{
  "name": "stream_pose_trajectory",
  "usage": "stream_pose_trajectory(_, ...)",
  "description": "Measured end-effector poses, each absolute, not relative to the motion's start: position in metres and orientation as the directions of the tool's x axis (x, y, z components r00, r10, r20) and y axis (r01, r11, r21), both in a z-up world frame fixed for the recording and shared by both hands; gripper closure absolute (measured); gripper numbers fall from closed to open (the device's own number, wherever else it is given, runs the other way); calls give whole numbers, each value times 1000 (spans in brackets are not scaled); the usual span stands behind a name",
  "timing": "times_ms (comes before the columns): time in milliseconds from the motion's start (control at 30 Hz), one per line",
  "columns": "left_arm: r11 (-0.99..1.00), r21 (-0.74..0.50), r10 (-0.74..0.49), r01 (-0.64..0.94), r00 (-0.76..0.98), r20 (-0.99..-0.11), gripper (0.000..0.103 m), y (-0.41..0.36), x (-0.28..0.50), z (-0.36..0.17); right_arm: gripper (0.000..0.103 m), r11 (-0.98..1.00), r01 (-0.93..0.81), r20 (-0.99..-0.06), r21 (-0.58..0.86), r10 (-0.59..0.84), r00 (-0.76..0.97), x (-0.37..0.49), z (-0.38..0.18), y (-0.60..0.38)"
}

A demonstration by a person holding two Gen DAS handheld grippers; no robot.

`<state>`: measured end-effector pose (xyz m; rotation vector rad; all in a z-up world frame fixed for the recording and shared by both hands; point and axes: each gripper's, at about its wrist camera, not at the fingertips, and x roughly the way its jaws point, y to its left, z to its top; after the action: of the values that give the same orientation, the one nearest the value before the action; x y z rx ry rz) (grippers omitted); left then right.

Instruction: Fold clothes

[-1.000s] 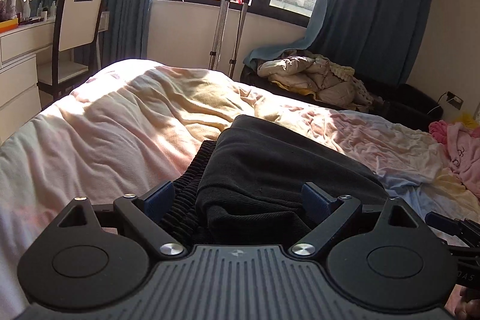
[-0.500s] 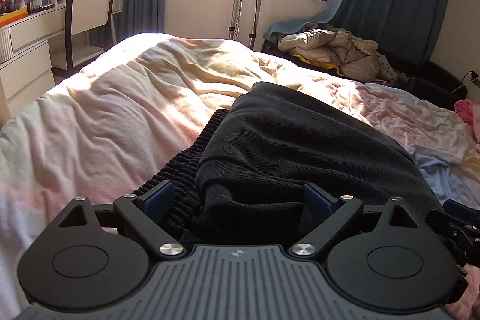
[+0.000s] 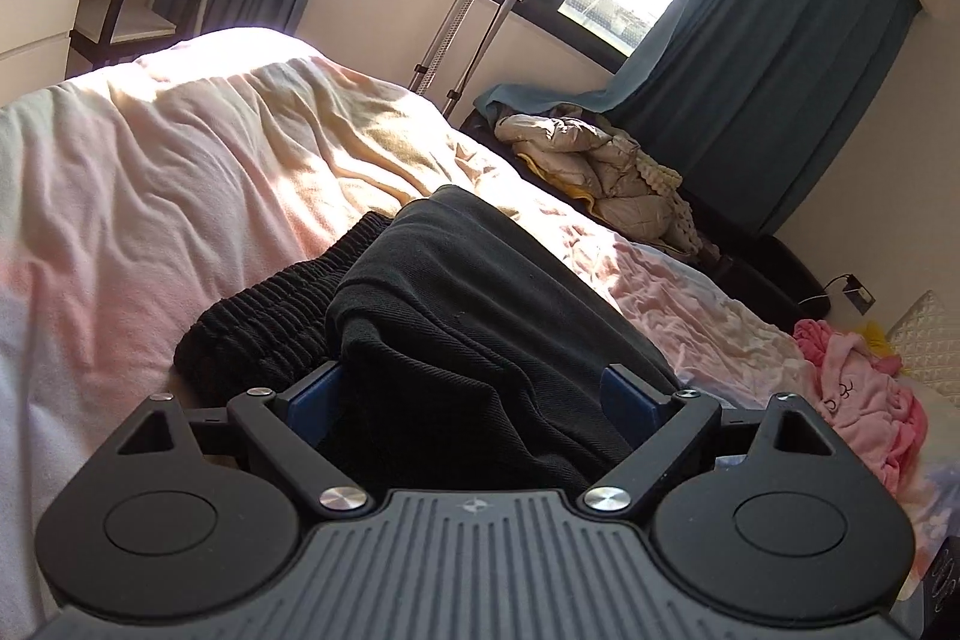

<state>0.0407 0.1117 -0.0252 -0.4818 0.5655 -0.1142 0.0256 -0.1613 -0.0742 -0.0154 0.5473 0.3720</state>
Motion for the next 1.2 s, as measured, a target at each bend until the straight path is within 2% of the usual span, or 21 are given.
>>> stream_pose_trajectory(67,869,-494,-251,-28,836,-489,14,112,47,-31,30,938,-343,-508,40,315,802,24,-75,-157)
stream_pose_trajectory(167,814,-574,-263,-89,825,-500,19,121,62,-46,42,943,-330,-487,-40,270,831,31,-78,-147)
stream_pose_trajectory(233,758,-639,-282,-135,815,-506,27,130,71,-57,50,948,-313,-479,-52,252,841,38,-79,-143)
stream_pose_trajectory(333,691,-703,-290,-167,826,-482,31,141,78,-67,69,950,-308,-457,-57,249,854,41,-78,-141)
stream_pose_trajectory(367,679,-714,-288,-171,832,-473,31,143,79,-68,81,949,-309,-445,-66,249,860,40,-76,-141)
stream_pose_trajectory(467,664,-728,-271,-174,851,-450,34,145,79,-67,91,946,-313,-401,-83,256,880,32,-67,-141)
stream_pose_trajectory(567,657,-733,-259,-175,861,-438,35,147,79,-67,91,945,-317,-394,-83,261,881,26,-64,-142)
stream_pose_trajectory(800,668,-716,-222,-200,865,-449,48,147,80,-68,87,944,-308,-418,-119,234,878,20,-73,-142)
stream_pose_trajectory(900,667,-716,-217,-208,864,-453,48,147,80,-68,86,945,-306,-433,-116,229,872,15,-73,-145)
stream_pose_trajectory(1100,656,-725,-223,-210,864,-451,48,149,75,-66,86,968,-250,-495,-18,208,843,-8,-73,-151)
stream_pose_trajectory(1200,645,-733,-227,-215,862,-453,48,151,71,-65,86,974,-226,-493,32,212,843,-19,-69,-155)
